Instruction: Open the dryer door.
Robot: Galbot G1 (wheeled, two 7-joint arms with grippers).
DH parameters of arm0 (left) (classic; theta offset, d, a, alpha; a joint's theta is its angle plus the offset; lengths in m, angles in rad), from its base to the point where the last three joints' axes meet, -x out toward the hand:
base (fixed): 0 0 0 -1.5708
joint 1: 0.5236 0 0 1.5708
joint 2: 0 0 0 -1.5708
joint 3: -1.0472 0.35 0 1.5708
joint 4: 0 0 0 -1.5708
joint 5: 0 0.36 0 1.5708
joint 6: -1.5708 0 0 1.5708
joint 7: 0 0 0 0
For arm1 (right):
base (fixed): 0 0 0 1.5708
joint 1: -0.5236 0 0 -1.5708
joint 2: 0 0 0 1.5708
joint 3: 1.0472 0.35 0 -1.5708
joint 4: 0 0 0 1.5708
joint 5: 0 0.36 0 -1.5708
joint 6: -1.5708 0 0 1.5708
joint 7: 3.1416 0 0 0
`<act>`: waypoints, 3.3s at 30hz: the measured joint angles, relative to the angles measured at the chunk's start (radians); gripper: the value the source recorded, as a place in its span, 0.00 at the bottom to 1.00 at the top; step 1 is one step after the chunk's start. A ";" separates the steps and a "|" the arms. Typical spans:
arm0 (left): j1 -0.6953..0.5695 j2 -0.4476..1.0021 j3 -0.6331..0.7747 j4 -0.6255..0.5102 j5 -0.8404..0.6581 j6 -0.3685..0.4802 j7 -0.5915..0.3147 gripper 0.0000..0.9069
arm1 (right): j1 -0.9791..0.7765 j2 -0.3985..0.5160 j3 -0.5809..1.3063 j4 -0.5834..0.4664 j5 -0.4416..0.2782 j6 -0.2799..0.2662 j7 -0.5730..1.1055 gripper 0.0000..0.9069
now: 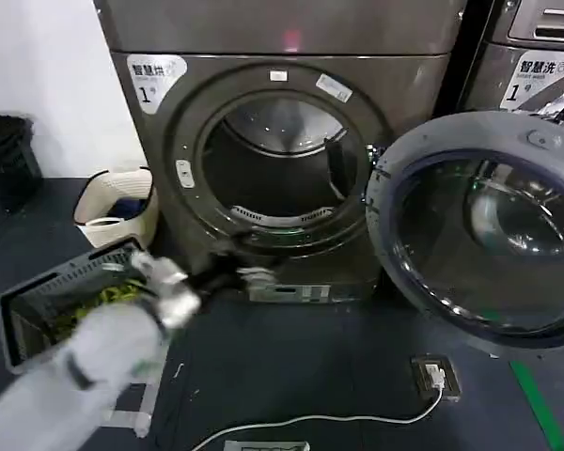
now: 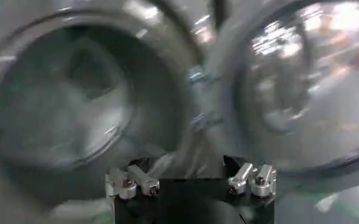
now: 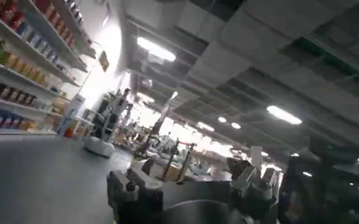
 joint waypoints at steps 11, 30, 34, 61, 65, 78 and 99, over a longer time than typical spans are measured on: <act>-0.098 0.250 -0.108 0.144 -0.408 0.170 -0.175 1.00 | -0.003 -0.003 -0.043 -0.003 0.001 0.023 -0.019 1.00; -0.146 0.453 -0.067 0.483 -0.684 0.169 -0.364 1.00 | 0.025 0.007 -0.142 0.009 -0.007 0.076 -0.030 1.00; -0.138 0.486 -0.054 0.538 -0.692 0.169 -0.369 1.00 | 0.030 0.007 -0.153 0.007 -0.004 0.085 -0.032 1.00; -0.067 0.608 0.002 0.463 -1.176 0.168 -0.643 1.00 | 0.053 0.042 -0.208 0.024 -0.035 0.153 -0.041 1.00; -0.318 0.512 0.221 0.518 -1.196 0.168 -0.686 1.00 | 0.043 0.044 -0.195 0.027 -0.031 0.153 -0.041 1.00; -0.872 0.239 0.718 0.828 -1.186 0.168 -0.749 1.00 | 0.032 0.044 -0.187 0.020 -0.029 0.176 -0.041 1.00; -0.884 0.312 0.811 0.902 -1.203 0.169 -0.748 1.00 | 0.044 0.044 -0.196 -0.011 -0.029 0.187 -0.041 1.00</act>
